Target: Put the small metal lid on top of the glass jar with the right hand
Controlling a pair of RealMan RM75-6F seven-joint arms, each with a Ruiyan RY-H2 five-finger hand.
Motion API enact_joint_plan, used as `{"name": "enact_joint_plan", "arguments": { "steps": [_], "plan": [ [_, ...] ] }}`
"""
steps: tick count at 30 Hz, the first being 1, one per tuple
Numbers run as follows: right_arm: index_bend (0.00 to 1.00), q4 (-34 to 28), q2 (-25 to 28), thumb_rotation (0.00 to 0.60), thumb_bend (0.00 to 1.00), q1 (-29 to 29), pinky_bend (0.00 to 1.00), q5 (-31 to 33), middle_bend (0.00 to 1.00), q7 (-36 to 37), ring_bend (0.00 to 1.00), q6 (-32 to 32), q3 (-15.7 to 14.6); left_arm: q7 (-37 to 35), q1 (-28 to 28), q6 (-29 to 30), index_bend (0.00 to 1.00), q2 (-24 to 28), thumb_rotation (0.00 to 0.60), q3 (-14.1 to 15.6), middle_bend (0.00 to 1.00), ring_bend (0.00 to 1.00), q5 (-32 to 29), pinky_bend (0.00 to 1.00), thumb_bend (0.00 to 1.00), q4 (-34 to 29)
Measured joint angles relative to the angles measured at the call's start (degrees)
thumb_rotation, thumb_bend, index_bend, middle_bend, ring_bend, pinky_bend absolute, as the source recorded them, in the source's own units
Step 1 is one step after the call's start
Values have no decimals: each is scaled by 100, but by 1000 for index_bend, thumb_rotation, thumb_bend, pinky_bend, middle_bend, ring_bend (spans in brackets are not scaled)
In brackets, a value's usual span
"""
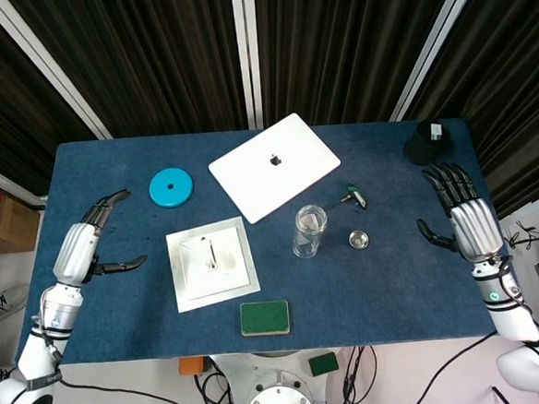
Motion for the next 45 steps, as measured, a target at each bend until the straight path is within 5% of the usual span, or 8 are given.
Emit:
{"name": "enact_joint_plan", "arguments": {
  "steps": [6,9,16,20,33,45],
  "plan": [
    [237,-464,347,600,333,78,0,88,0,-1270,0,-707,-194,1302,408,199,95,63,411,266,127,99,-254,142,64,-135],
    [295,-496,380,600,332,215,0,64,0,-1761,0,-1083,-281,1817,714,335,94,36,397,451,121,92,-416,139,65,-151],
    [364,57,127,600,254,629,0,-238,0,-1876,0,-1478,-409,1917,1130,499,94,-62,408,739,120,91,-509,137,65,14],
    [392,391,-204,600,247,775,0,-409,8,-1755,0,-1502,-474,1787,1193,510,95,-173,538,723,119,91,-531,137,64,126],
    [475,1661,-1314,600,289,983,0,-423,42,-1061,0,-1650,-603,1457,1237,219,95,-320,535,693,114,91,-526,137,68,405],
    [519,2251,-1766,600,315,1146,0,-286,48,-756,0,-1840,-632,1194,1334,369,94,-489,532,652,114,91,-330,136,69,707]
  ]
}}
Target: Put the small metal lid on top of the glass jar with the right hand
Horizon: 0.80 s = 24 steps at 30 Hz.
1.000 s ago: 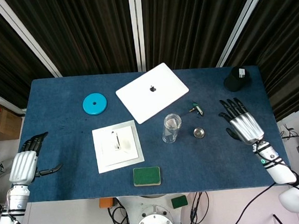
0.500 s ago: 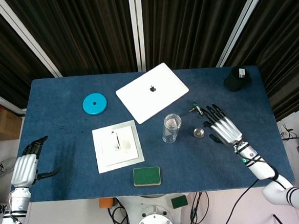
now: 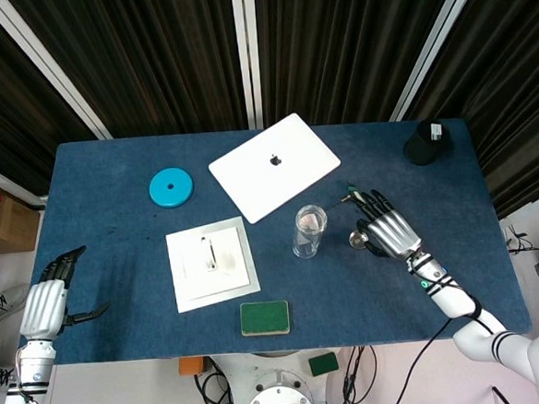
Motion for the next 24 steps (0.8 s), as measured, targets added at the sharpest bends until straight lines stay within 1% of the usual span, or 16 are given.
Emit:
{"name": "enact_joint_plan", "arguments": {
  "steps": [13,18,24],
  "plan": [
    [536,117,-114,600,337,100,0,66,54,47,0,-106,-42,-155,17,57,94,-1,538,-38,115,91,173,135,71,19],
    [539,143,-139,600,359,124,0,93,54,77,0,-148,-62,-181,4,-10,94,-3,540,-36,115,91,178,135,70,18],
    [542,199,-167,600,362,149,0,112,55,142,0,-190,-85,-206,8,-42,94,-33,540,-48,115,91,161,134,70,53]
  ]
}}
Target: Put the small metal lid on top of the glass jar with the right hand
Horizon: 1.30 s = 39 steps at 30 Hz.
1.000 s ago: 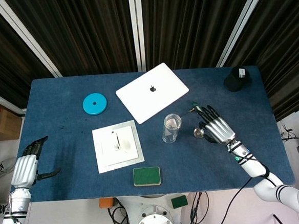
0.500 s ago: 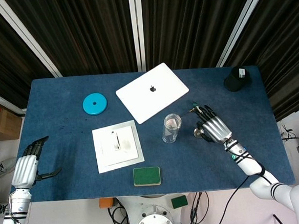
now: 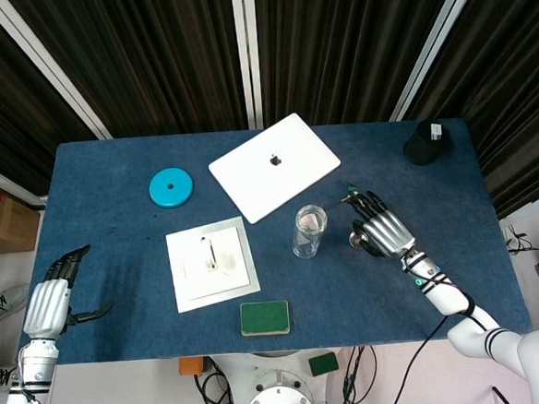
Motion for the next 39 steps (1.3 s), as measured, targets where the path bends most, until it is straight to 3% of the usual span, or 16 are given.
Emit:
{"name": "enact_joint_plan", "arguments": {
  "steps": [24,29,39],
  "plan": [
    [584,-10,-44,600,386,35,0,85,61,-84,0,-82,-36,-71,32,-83,94,-10,535,16,115,91,12,133,77,59],
    [595,-6,-50,600,439,38,0,98,61,-84,0,-89,-37,-89,34,-96,94,-14,533,16,115,91,14,134,80,68],
    [618,-35,-5,600,451,35,0,102,62,-86,0,-9,-23,-138,34,-110,93,-10,537,7,114,91,20,134,81,86]
  ]
}}
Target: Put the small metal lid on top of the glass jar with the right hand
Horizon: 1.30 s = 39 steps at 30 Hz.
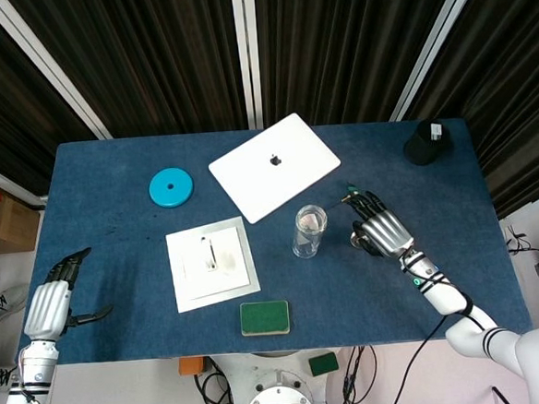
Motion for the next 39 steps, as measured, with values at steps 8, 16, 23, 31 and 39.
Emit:
{"name": "enact_joint_plan", "arguments": {
  "steps": [8,16,23,31,39],
  "plan": [
    [618,-485,475,600,445,-39,0,-16,62,-49,0,521,179,-32,-23,-23,94,28,538,-8,114,91,27,134,82,-7],
    [629,-2089,1668,600,445,65,0,-54,61,-301,0,845,529,-82,-69,-61,94,1,537,11,114,91,103,134,82,-12],
    [634,-3909,2868,600,445,317,0,82,62,-793,0,574,912,-183,-63,-65,94,-48,535,34,114,91,117,133,82,44],
    [635,-5023,3588,600,444,744,0,475,67,-1604,0,-283,1246,-306,-48,-34,94,-38,537,44,115,91,137,133,83,102],
    [635,-5102,3393,600,443,1017,0,717,68,-1779,0,-720,1254,-379,-36,-7,94,-44,534,47,115,91,153,133,82,158]
  ]
}}
